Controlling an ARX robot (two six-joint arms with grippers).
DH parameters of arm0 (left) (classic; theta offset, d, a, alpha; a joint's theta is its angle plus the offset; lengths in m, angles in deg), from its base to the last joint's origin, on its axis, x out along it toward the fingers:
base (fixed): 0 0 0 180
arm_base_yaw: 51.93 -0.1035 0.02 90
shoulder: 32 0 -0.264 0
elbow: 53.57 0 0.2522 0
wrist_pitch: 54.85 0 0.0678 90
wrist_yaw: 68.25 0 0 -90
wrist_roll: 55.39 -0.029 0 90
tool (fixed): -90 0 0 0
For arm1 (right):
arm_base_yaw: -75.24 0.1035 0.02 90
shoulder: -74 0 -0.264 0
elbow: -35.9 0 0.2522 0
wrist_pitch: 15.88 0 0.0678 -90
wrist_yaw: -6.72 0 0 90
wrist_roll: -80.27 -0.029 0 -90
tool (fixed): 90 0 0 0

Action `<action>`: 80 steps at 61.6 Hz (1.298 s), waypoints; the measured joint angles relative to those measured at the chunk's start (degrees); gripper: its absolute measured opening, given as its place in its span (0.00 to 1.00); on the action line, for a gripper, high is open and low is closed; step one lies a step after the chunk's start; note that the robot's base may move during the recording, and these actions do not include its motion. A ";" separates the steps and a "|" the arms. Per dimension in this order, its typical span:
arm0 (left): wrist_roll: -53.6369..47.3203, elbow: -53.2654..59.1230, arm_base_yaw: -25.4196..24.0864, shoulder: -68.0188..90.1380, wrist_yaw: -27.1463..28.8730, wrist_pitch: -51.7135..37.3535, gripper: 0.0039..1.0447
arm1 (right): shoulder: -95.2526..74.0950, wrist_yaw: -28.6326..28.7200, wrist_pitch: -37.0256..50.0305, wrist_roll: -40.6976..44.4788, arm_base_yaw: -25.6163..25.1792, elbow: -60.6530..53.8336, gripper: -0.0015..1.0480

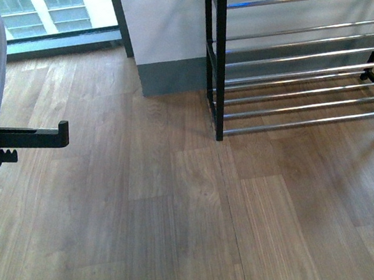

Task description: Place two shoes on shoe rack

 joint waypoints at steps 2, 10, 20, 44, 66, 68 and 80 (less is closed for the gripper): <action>0.00 0.00 0.00 0.00 -0.02 0.00 0.02 | 0.00 -0.04 0.00 0.00 0.00 0.00 0.03; 0.00 0.00 0.00 0.00 -0.02 0.00 0.02 | -0.04 -0.04 0.00 0.00 0.00 0.00 0.03; 0.00 0.00 0.00 0.00 -0.04 0.00 0.02 | -0.04 -0.07 0.00 0.00 0.00 0.00 0.03; 0.00 0.00 -0.02 0.00 -0.02 0.00 0.02 | -0.11 -0.04 0.00 0.00 0.00 0.00 0.03; 0.00 0.02 0.00 0.00 -0.04 0.00 0.02 | -0.09 -0.04 0.00 0.00 0.00 -0.02 0.03; 0.00 0.07 -0.02 0.00 -0.04 0.00 0.02 | -0.11 -0.04 -0.02 0.00 0.00 -0.02 0.03; 0.00 0.11 -0.02 0.00 -0.07 0.00 0.02 | -0.11 -0.04 -0.02 0.00 0.00 -0.04 0.03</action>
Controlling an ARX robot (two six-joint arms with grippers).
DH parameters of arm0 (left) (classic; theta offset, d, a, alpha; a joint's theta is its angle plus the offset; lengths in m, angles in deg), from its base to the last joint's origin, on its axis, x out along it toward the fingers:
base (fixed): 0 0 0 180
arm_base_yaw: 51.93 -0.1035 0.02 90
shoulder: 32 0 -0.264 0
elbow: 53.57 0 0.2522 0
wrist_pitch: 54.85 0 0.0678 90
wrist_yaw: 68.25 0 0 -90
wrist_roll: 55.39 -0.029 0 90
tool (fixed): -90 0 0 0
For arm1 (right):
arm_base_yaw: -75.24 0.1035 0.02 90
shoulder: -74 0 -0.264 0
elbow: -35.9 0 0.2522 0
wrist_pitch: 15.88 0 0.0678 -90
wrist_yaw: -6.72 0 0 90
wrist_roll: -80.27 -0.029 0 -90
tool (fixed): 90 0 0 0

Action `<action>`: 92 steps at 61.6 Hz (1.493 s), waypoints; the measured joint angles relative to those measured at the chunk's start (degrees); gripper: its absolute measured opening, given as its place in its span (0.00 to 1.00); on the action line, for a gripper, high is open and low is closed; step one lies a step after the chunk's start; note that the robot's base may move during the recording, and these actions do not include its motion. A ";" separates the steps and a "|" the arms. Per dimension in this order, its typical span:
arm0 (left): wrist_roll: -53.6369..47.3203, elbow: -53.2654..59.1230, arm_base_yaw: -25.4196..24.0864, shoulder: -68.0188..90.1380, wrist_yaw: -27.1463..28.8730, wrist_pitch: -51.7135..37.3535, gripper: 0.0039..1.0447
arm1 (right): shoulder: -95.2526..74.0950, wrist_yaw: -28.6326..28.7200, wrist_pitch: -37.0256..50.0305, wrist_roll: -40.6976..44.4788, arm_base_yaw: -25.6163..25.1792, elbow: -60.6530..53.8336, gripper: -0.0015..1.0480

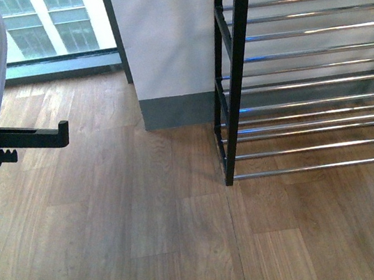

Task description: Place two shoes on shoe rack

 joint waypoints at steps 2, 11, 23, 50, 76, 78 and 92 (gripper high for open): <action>0.00 0.00 0.00 0.00 0.04 0.00 0.02 | 0.00 -0.02 0.00 0.00 0.00 0.00 0.03; 0.00 0.00 0.02 0.00 0.02 0.00 0.02 | 0.00 0.00 0.00 0.00 0.00 0.00 0.03; 0.00 0.00 0.00 0.00 0.02 0.00 0.02 | 0.00 0.00 0.00 0.00 0.00 0.00 0.03; 0.00 0.02 0.02 0.00 0.04 0.00 0.02 | 0.00 0.00 0.00 0.11 0.00 0.00 0.03; 0.00 0.02 0.02 0.00 0.04 0.00 0.02 | -4.07 3.61 16.20 12.66 1.25 -1.25 0.03; 0.00 0.02 0.02 0.00 0.00 0.00 0.02 | -4.48 3.41 15.13 14.27 1.95 -0.13 0.03; 0.00 0.02 0.02 0.00 0.04 0.00 0.02 | -13.88 1.66 4.96 18.45 7.89 10.10 0.03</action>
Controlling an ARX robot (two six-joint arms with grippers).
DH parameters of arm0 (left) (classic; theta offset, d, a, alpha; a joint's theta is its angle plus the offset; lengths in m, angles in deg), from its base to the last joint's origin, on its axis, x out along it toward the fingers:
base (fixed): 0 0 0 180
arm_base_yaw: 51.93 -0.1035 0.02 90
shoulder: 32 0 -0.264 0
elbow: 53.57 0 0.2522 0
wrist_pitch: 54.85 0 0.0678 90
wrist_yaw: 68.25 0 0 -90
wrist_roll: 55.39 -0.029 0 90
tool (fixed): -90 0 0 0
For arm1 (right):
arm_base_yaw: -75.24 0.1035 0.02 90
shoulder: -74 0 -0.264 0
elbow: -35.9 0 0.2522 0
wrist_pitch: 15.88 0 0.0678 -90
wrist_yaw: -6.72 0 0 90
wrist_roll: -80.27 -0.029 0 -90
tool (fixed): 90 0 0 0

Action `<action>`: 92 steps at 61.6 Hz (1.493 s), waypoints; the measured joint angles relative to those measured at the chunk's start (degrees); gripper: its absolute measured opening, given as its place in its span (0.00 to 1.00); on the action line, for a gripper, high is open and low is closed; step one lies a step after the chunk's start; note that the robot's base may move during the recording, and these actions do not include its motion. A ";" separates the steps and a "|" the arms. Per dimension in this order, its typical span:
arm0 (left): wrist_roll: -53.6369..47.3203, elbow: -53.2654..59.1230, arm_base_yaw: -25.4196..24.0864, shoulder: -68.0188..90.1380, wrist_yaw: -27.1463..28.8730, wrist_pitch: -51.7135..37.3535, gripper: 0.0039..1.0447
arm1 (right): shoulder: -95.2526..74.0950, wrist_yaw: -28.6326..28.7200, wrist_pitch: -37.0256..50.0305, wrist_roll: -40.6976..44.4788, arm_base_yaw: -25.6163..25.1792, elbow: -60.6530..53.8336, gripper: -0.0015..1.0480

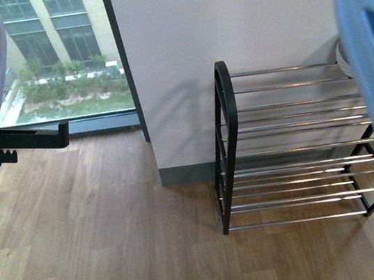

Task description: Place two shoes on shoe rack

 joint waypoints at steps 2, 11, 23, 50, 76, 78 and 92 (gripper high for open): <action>0.00 0.00 0.00 0.00 -0.02 0.00 0.02 | -2.08 -0.20 -1.11 0.22 0.83 2.01 0.03; 0.00 0.00 -0.02 0.00 0.00 0.00 0.02 | -11.10 -1.60 -5.07 -0.24 3.30 11.10 0.03; 0.00 0.00 0.00 0.00 0.00 0.00 0.02 | -22.18 -3.02 -10.16 -5.09 4.66 23.26 0.03; 0.00 0.00 -0.02 0.00 0.00 0.00 0.02 | -44.57 -10.23 -20.20 1.81 5.25 45.24 0.03; 0.00 0.00 0.00 0.00 0.00 0.00 0.02 | -61.11 -22.88 -24.72 7.48 2.80 65.42 0.03; 0.00 0.00 0.00 0.00 0.00 0.00 0.02 | -61.83 -23.80 -24.81 7.65 2.51 66.58 0.03; 0.00 0.00 0.00 0.00 0.00 0.00 0.02 | -65.75 -27.10 -26.18 7.17 1.42 72.35 0.03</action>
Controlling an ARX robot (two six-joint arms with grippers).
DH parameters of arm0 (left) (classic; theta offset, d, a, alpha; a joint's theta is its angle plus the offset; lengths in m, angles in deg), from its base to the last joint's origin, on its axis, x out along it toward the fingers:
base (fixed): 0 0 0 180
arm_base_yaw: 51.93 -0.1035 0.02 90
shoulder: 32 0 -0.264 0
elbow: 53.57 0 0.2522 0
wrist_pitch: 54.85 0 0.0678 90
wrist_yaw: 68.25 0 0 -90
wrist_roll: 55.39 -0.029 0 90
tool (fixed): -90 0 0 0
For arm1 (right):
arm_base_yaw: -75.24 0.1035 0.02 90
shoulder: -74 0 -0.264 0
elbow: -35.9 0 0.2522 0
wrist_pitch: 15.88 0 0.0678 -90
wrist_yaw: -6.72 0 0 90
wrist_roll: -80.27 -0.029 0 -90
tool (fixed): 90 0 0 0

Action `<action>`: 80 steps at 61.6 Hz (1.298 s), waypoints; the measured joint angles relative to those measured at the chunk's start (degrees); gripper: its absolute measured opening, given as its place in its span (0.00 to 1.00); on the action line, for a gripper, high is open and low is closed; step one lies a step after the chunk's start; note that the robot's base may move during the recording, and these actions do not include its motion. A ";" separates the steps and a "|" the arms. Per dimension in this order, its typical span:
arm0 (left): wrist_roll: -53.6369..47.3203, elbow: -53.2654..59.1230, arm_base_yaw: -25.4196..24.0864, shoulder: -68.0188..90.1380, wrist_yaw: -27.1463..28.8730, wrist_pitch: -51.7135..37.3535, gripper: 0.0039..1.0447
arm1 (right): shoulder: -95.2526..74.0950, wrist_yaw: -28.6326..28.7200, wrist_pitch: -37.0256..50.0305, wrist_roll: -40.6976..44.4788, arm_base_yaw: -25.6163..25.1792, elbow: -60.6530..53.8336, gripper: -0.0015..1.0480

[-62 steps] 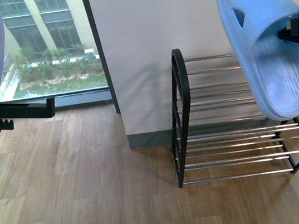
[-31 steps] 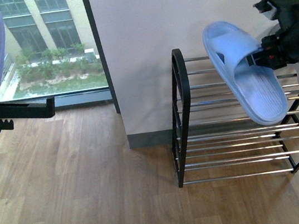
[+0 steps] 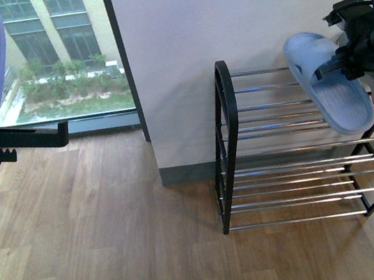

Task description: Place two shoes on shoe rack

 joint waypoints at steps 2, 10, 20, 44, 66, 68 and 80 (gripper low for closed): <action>-0.02 0.00 0.00 0.00 0.00 0.00 0.02 | -0.50 -0.24 -0.24 -0.07 -0.04 0.61 0.03; 0.00 0.00 0.00 0.00 0.00 0.00 0.02 | -1.57 -1.07 -0.68 -0.44 -0.17 2.27 0.04; 0.00 0.00 -0.02 0.00 0.00 0.00 0.02 | -1.53 -1.27 1.31 -1.18 -0.46 2.19 0.34; 0.00 0.00 0.00 0.00 0.00 0.00 0.02 | 15.76 8.98 12.39 -5.46 -0.28 -20.31 0.92; 0.00 0.00 0.00 0.00 0.00 0.00 0.02 | 43.19 20.20 23.61 -12.74 -0.35 -50.05 0.91; -0.02 0.00 0.00 0.00 0.00 0.00 0.02 | 45.92 21.18 24.06 -13.53 -0.70 -52.48 0.91; 0.00 0.00 -0.02 0.00 0.00 0.00 0.02 | 64.04 28.61 23.65 -15.74 -5.86 -66.12 0.91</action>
